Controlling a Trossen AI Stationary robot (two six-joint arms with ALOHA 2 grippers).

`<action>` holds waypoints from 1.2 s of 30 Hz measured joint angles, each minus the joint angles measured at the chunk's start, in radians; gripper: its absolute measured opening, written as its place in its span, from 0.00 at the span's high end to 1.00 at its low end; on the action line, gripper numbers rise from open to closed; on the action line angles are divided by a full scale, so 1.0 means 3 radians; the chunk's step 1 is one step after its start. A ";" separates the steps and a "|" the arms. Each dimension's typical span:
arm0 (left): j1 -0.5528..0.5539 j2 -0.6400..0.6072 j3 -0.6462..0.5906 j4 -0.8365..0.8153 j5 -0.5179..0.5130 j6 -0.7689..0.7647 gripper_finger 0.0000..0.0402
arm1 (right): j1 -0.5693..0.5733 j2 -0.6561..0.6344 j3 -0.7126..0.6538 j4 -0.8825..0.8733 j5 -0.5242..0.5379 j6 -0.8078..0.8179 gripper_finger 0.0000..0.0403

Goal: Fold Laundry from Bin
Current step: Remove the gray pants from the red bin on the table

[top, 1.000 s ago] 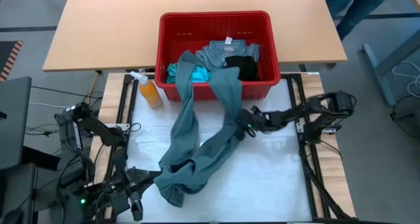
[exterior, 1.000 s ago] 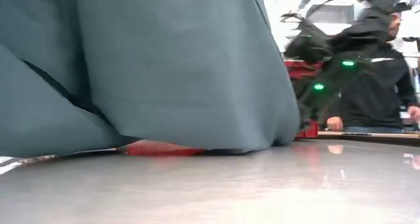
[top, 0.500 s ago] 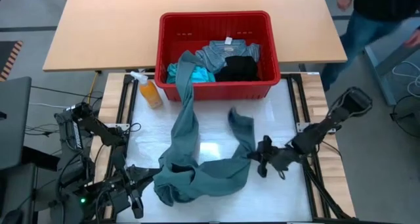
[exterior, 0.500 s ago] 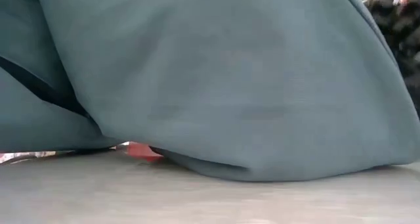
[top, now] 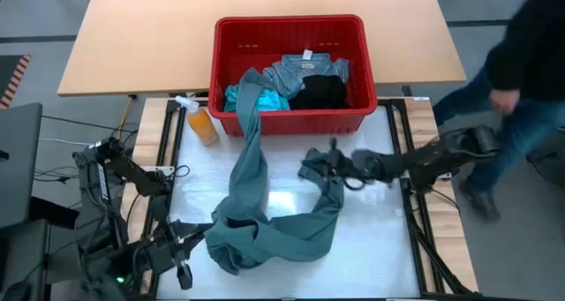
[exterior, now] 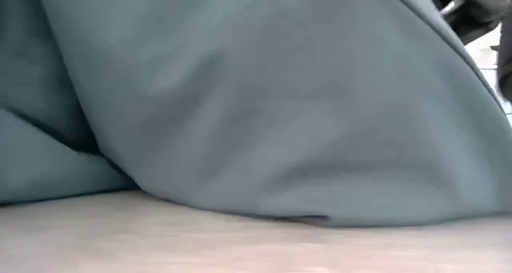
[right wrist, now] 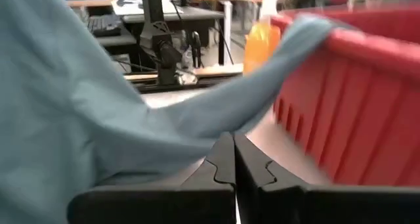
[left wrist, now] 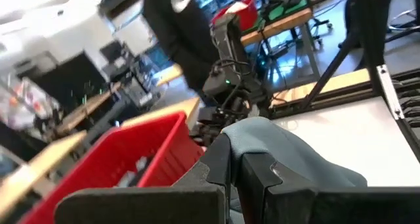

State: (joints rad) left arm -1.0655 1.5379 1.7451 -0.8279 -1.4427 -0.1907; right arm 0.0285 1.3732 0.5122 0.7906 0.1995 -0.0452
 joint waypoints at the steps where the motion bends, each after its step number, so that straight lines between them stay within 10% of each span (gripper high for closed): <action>1: 0.0018 0.0000 0.0000 -0.0241 0.0005 -0.0332 1.00 | -0.0058 0.0137 0.0071 0.0106 -0.0137 -0.0258 0.95; 10: 0.0491 -0.0002 -0.0057 -0.1688 0.0550 -0.2349 1.00 | -0.0308 0.1017 0.1287 -0.0606 -0.0178 -0.1442 0.85; 19: 0.0880 0.0001 -0.0108 -0.1861 0.1190 -0.2373 1.00 | -0.0247 0.1451 0.1786 -0.0924 0.0828 -0.3748 0.72; 36: 0.0987 0.0002 -0.0108 -0.1919 0.1339 -0.2200 1.00 | -0.0413 0.2080 0.1925 0.0262 0.0637 -0.5913 0.44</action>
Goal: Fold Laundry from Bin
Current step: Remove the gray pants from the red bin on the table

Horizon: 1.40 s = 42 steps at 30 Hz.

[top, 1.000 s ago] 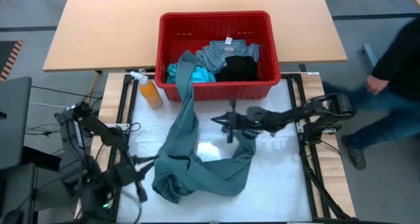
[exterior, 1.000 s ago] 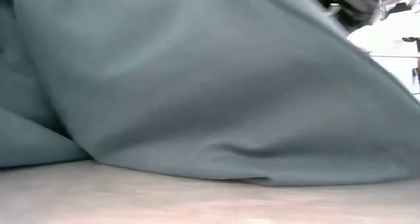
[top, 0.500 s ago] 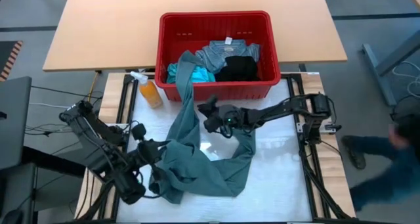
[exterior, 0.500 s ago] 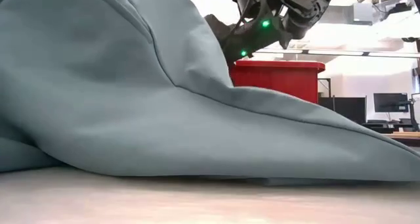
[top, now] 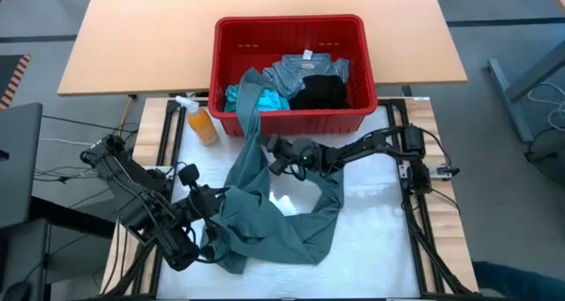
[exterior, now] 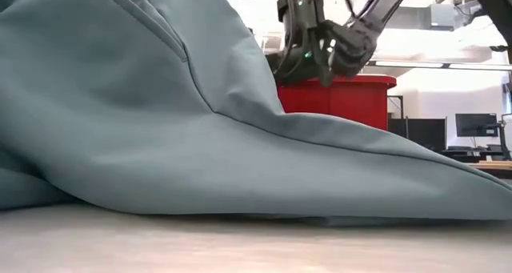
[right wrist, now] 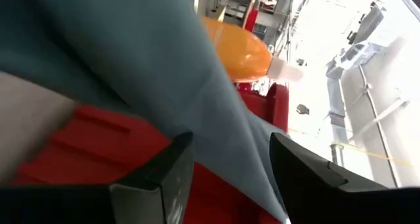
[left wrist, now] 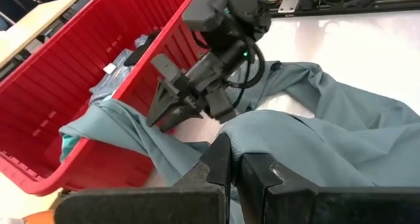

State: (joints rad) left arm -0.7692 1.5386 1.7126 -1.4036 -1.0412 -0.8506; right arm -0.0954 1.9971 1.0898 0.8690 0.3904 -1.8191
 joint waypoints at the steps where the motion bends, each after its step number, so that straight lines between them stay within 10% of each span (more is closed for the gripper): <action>1: 0.0000 -0.0001 0.0000 0.0000 0.0000 0.0004 1.00 | -0.0011 0.0054 0.0042 0.0065 0.0000 -0.0041 0.44; 6: 0.0000 0.0000 0.0000 -0.0003 -0.0002 0.0006 1.00 | -0.0045 0.0237 0.0259 0.0072 -0.0014 -0.0072 0.56; 12: 0.0000 0.0000 0.0000 -0.0001 0.0014 0.0003 1.00 | 0.0021 0.0326 0.0329 -0.0218 0.0108 0.0012 0.95; 21: -0.0001 0.0002 0.0000 0.0007 0.0027 0.0144 1.00 | 0.0332 -0.0460 0.0003 -0.2309 0.0676 0.1754 0.96; 31: 0.0066 0.0003 0.0000 0.0716 -0.0029 0.0780 1.00 | 0.0538 -0.1707 -0.0842 -0.4551 -0.0598 0.4863 0.96; 42: 0.0107 0.0003 0.0000 0.0956 0.0120 0.1150 1.00 | 0.1900 -0.2267 -0.2113 -0.3228 -0.1944 0.7344 0.96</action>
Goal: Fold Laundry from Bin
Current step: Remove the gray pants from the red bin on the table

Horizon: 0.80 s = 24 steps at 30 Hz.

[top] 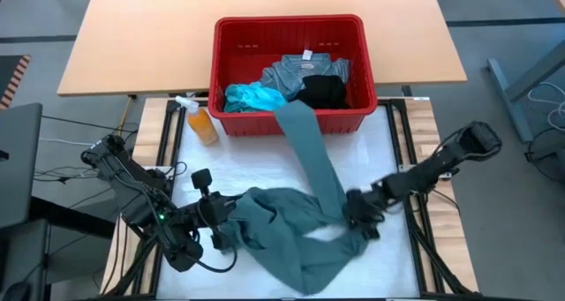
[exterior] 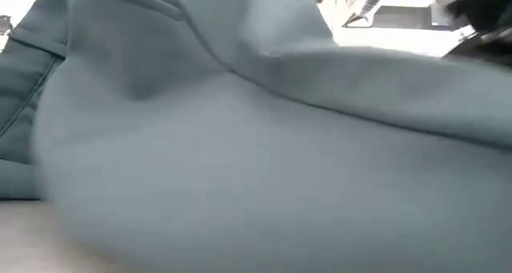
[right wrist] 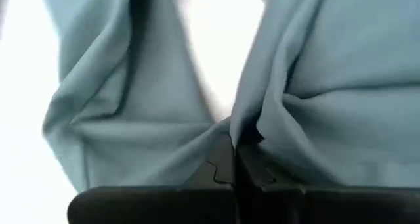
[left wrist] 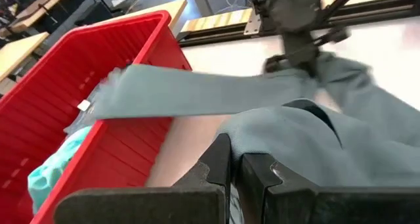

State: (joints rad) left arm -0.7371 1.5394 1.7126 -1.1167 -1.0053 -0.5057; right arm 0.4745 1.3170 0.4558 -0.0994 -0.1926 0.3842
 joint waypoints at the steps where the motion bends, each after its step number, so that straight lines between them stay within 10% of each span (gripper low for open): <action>1: 0.0009 0.0000 0.0000 0.0026 0.0016 0.0038 1.00 | 0.0130 0.0000 -0.0015 0.0179 0.0012 0.0075 0.96; 13: 0.0101 0.0000 0.0000 0.0060 0.0251 0.0199 1.00 | 0.0190 -0.0013 0.0408 0.0608 0.1652 -0.0864 0.91; 24: 0.0040 0.0000 -0.0010 0.0058 0.0280 0.0165 1.00 | -0.0504 -0.0011 0.1141 -0.1321 0.0680 -0.0874 0.64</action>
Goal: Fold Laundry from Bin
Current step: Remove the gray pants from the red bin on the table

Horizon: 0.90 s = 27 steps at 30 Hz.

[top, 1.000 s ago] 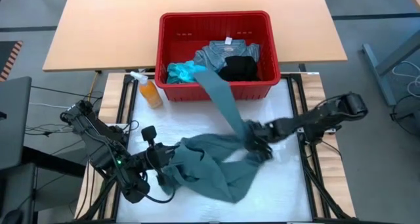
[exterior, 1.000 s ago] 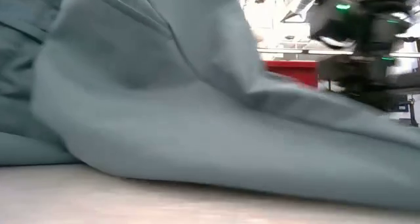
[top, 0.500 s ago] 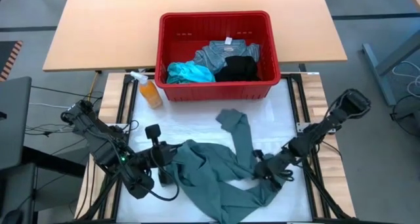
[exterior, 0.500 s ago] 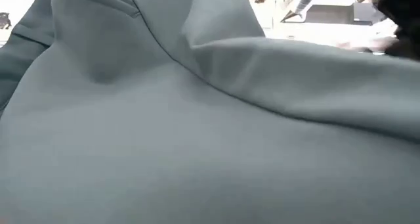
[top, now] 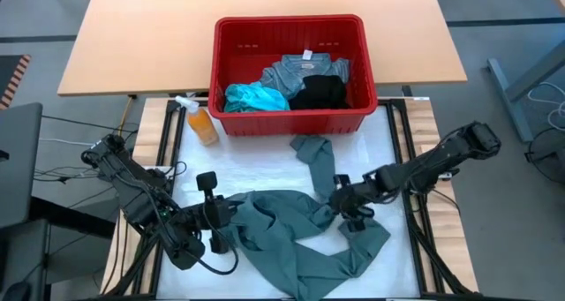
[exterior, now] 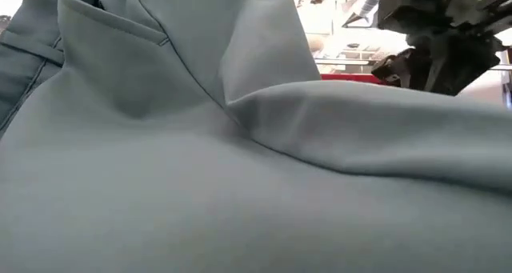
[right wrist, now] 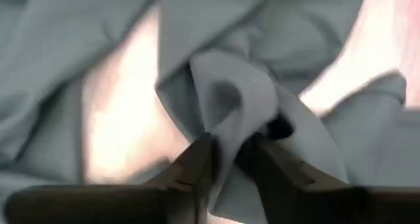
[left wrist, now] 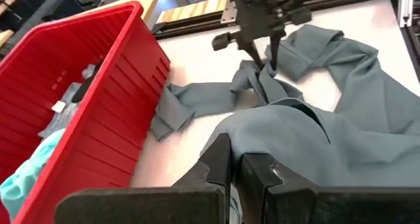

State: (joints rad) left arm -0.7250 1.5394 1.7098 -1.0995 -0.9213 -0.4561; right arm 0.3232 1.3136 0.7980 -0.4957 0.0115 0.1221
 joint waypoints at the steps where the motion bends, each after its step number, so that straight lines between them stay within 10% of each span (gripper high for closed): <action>1: 0.0004 -0.0002 -0.0045 0.0040 -0.0072 -0.0002 1.00 | -0.0036 0.0000 0.0035 -0.0030 -0.0081 -0.0045 0.61; 12: 0.0413 0.0001 -0.0961 0.0737 0.0125 0.0060 1.00 | -0.0321 -0.0302 0.0181 -0.0616 -0.0700 -0.0137 0.45; 20: 0.1111 0.0003 -0.1231 0.1642 0.1061 0.0830 1.00 | -0.0291 -0.0558 -0.0221 0.1164 -0.0634 -0.0214 0.48; 27: 0.1437 -0.0001 -0.1092 0.1606 0.1441 0.1023 1.00 | 0.0043 -0.0065 -0.0378 0.2945 0.0246 -0.0708 0.49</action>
State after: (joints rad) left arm -0.2938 1.5392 1.3821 -0.6178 -0.4890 -0.1494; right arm 0.3362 1.2940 0.6846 0.3878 0.0853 -0.0903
